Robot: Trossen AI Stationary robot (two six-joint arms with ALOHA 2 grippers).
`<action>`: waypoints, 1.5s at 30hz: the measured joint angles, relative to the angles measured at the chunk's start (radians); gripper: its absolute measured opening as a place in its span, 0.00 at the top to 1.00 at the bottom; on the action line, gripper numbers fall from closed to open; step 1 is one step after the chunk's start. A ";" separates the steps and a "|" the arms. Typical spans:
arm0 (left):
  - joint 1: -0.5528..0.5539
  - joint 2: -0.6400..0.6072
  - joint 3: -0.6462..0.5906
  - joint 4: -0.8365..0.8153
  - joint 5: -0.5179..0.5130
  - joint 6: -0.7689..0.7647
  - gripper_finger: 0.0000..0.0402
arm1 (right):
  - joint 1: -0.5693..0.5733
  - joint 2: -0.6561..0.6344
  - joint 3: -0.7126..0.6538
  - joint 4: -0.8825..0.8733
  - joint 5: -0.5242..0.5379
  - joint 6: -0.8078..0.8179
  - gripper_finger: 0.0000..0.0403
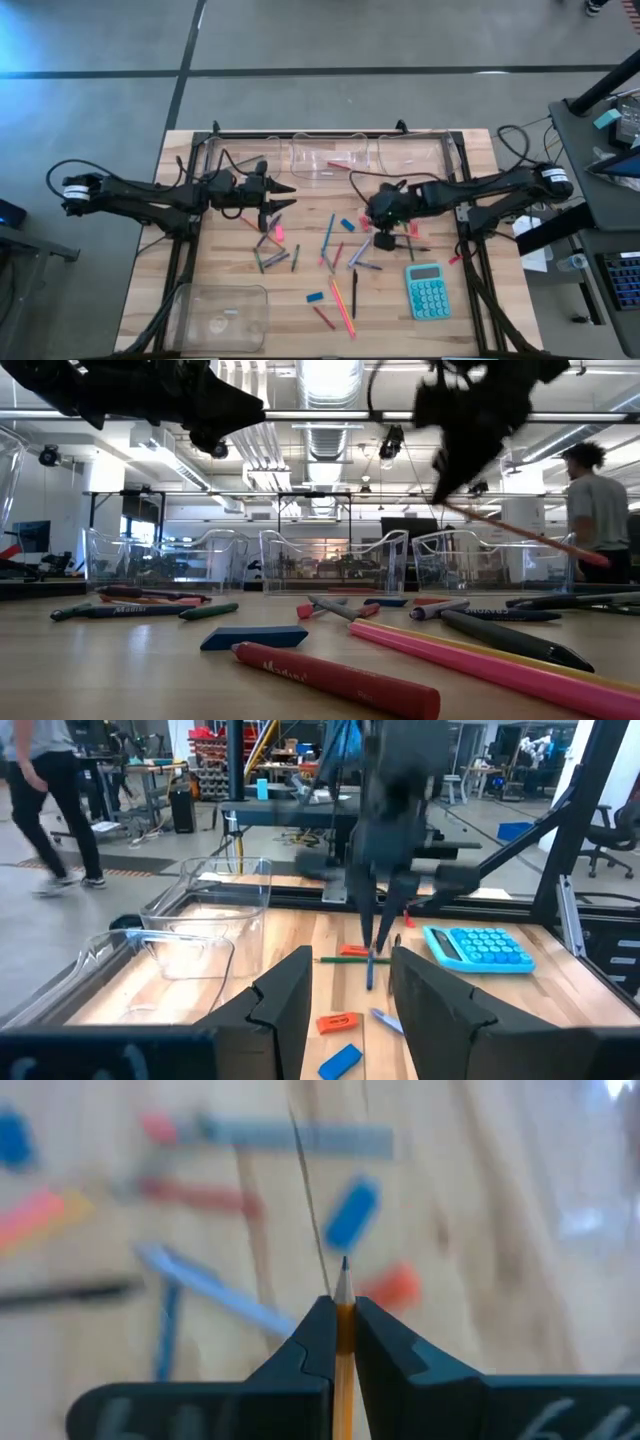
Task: Sort crayons/erasers/pens/pencils in bins
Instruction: Put the orange pencil into the top left transparent bin
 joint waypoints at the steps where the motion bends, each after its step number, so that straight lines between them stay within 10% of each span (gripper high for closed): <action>1: 0.000 0.000 -0.002 0.000 0.000 -0.012 0.69 | 0.000 -0.006 0.024 0.027 0.000 -0.025 0.96; 11: 0.000 0.120 -0.011 0.086 0.000 -0.015 0.69 | -0.049 0.027 0.131 0.743 -0.102 -0.221 0.97; 25: -0.017 0.412 0.017 0.526 0.015 -0.007 0.65 | -0.107 0.161 0.199 0.888 -0.110 -0.202 0.97; 36: -0.021 0.538 0.103 0.522 0.016 -0.009 0.44 | -0.107 0.194 0.223 0.903 -0.129 -0.200 0.97; 45: -0.021 0.529 0.107 0.515 0.029 0.021 0.79 | -0.105 0.185 0.223 0.904 -0.132 -0.200 0.97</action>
